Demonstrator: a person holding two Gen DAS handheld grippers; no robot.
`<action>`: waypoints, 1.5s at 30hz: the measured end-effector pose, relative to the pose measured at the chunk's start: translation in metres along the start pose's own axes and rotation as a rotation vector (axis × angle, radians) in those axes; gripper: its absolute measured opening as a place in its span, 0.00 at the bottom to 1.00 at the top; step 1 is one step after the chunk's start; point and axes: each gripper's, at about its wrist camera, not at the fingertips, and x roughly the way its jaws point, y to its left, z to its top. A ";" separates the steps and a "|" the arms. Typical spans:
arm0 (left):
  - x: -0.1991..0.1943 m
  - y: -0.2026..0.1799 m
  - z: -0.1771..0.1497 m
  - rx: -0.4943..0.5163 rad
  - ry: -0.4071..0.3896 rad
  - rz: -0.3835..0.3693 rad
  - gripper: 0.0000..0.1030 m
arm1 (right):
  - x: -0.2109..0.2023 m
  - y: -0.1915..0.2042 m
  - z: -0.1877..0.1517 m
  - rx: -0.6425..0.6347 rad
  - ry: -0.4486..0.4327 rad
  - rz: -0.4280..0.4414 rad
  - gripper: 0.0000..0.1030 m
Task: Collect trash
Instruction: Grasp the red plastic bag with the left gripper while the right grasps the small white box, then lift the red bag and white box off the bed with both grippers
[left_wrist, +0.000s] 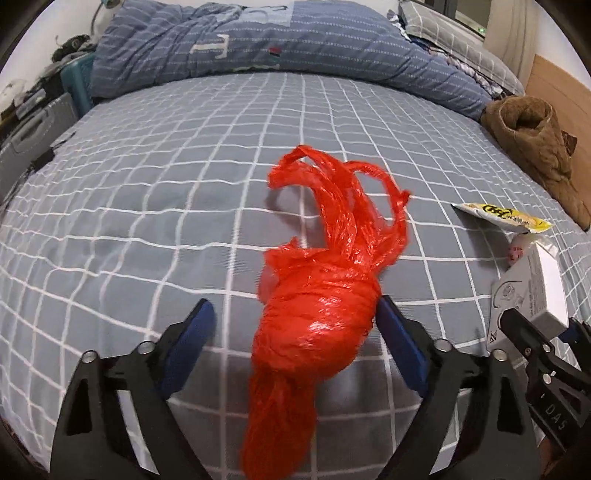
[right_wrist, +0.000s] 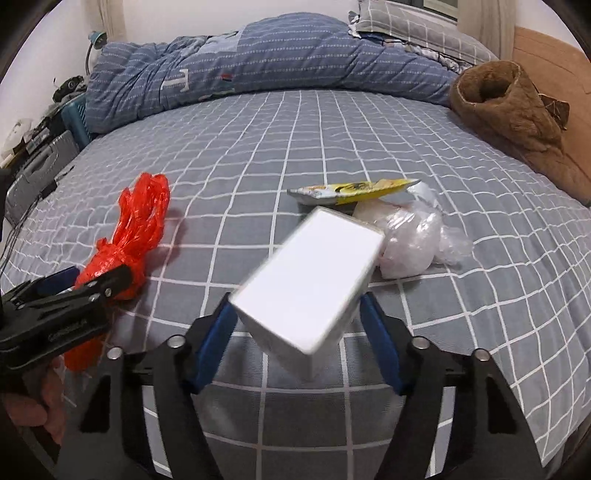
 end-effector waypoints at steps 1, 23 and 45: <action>0.003 0.000 0.001 0.005 0.001 -0.004 0.63 | 0.000 0.000 -0.001 -0.001 -0.004 0.003 0.56; -0.015 -0.010 -0.003 0.036 -0.038 0.013 0.44 | -0.018 -0.005 -0.004 -0.031 -0.029 0.059 0.43; -0.057 -0.020 -0.020 0.056 -0.049 -0.023 0.44 | -0.065 -0.001 -0.004 -0.052 -0.065 0.056 0.43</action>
